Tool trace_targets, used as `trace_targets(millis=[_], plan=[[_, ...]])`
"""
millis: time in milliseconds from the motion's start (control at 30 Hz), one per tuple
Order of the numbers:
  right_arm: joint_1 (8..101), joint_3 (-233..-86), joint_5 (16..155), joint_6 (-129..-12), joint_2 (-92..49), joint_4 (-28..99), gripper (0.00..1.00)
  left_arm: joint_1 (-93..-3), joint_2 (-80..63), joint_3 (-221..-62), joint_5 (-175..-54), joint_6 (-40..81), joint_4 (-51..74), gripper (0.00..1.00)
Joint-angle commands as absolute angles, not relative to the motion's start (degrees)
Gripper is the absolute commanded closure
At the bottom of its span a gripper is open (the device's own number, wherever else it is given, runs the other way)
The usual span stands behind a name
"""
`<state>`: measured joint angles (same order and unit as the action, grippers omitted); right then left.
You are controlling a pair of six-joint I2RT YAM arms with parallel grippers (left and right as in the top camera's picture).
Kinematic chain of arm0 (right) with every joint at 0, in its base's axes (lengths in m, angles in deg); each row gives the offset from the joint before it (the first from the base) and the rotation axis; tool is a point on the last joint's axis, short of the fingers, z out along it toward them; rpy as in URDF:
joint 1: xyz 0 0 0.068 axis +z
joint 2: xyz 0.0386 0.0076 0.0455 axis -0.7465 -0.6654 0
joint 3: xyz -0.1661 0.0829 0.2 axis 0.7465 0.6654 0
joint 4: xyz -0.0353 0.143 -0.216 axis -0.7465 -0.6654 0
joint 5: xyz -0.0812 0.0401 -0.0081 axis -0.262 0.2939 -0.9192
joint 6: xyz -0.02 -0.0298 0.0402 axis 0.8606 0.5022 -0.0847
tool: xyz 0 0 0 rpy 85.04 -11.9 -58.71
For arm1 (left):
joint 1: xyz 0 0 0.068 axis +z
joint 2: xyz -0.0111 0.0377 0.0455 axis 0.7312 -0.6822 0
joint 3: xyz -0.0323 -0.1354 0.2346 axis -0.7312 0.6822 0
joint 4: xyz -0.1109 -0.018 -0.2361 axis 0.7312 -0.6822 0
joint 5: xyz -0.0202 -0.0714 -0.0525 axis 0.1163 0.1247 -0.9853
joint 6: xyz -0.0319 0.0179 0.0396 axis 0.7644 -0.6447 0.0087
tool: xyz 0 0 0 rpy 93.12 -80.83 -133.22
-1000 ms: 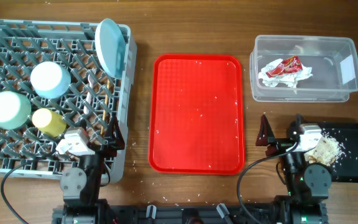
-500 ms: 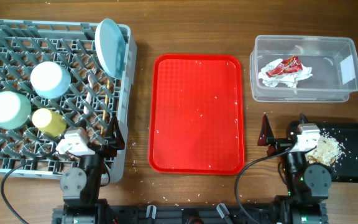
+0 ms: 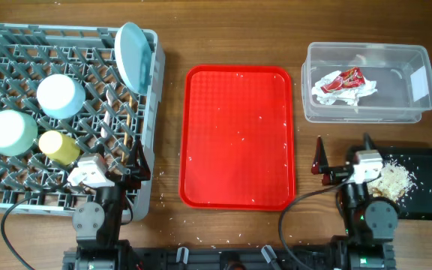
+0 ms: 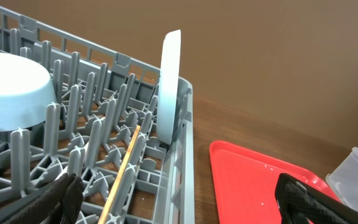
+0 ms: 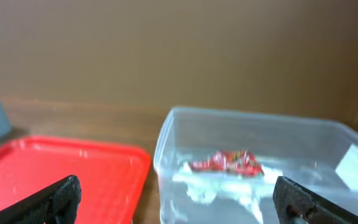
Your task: Sort waste into correct bins and load items into the dishwasher rack
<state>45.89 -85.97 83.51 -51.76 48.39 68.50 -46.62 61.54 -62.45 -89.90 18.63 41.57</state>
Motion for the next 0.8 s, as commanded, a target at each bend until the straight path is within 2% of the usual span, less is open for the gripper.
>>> trace_targets(millis=[0, 367, 500, 767], plan=[[46.2, -85.9, 82.5, -47.6, 49.1, 68.5, 0.0, -46.9, 62.0, -62.0, -88.9, 19.1, 41.5, 0.0], [46.2, -85.9, 81.5, -46.6, 49.1, 68.3, 0.0, -46.9, 62.0, -62.0, -88.9, 19.1, 41.5, 0.0], [46.2, -85.9, 81.2, -54.1, 49.1, 68.3, 0.0, -46.9, 62.0, -62.0, -88.9, 19.1, 41.5, 0.0], [46.2, -85.9, 81.5, -54.4, 49.0, 68.4, 0.0, -46.9, 62.0, -62.0, -88.9, 19.1, 41.5, 0.0]])
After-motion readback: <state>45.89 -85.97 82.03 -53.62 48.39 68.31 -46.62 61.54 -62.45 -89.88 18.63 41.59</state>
